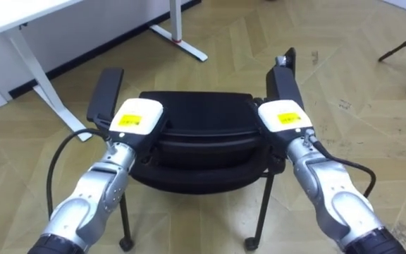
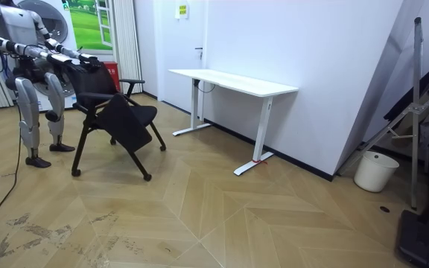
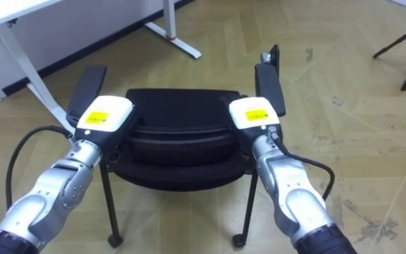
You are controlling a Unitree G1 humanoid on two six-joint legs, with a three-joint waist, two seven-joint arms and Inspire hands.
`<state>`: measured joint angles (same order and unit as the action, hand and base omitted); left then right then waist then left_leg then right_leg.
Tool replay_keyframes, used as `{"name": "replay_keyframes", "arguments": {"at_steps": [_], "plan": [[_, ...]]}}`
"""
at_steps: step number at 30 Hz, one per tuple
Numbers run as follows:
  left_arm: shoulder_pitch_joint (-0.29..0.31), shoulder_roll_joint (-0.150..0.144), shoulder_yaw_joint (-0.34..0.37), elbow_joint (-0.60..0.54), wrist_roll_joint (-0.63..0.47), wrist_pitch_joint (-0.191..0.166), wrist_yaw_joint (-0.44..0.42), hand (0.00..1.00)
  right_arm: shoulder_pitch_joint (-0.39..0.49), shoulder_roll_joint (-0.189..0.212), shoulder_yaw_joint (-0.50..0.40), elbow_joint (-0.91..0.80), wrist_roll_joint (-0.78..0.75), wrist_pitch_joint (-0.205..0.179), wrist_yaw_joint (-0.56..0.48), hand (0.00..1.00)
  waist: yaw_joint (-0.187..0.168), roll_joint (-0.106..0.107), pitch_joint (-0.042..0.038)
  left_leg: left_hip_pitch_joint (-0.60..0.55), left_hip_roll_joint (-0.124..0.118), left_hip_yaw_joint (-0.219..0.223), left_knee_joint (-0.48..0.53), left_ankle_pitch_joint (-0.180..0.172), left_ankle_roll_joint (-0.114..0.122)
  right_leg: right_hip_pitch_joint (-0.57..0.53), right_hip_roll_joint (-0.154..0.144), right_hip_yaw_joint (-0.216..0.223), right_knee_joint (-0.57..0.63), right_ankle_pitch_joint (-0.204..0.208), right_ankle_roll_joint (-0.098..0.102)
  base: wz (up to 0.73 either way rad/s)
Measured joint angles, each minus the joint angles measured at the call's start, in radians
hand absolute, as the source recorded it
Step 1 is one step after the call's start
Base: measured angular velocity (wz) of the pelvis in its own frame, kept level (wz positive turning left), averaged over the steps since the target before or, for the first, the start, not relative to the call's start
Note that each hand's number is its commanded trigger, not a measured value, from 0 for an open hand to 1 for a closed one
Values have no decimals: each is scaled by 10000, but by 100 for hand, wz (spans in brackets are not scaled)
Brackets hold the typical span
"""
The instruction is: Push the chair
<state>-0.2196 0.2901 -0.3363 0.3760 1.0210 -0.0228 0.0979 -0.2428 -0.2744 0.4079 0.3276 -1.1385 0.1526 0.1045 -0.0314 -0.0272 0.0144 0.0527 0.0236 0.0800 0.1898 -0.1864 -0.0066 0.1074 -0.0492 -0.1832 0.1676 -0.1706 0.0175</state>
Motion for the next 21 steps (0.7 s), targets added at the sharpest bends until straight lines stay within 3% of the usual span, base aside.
{"name": "replay_keyframes", "arguments": {"at_steps": [6,7,8,21], "plan": [[-28,-164,-102,196,64,26,25,100,39,11,4,525,28,-29,-686,0,-3,45,-25,35,-3,-61,100,-1,-1,129,-1,-116,-10,0,0,5],[-57,-215,-122,294,65,34,45,100,15,21,3,674,57,-76,-844,24,-4,70,-46,34,-6,-76,112,-1,-1,140,-2,-124,-9,0,0,0],[-71,-263,-137,369,64,65,75,100,-24,23,20,828,82,-114,-1012,100,-4,99,-64,34,-8,-84,122,-1,-1,148,-3,-125,-8,0,0,0],[-91,-426,-229,508,83,87,136,100,-104,-32,74,1441,138,-355,-1901,100,119,110,-117,94,-10,-104,63,-1,-1,219,6,-94,-9,0,0,0]]}}
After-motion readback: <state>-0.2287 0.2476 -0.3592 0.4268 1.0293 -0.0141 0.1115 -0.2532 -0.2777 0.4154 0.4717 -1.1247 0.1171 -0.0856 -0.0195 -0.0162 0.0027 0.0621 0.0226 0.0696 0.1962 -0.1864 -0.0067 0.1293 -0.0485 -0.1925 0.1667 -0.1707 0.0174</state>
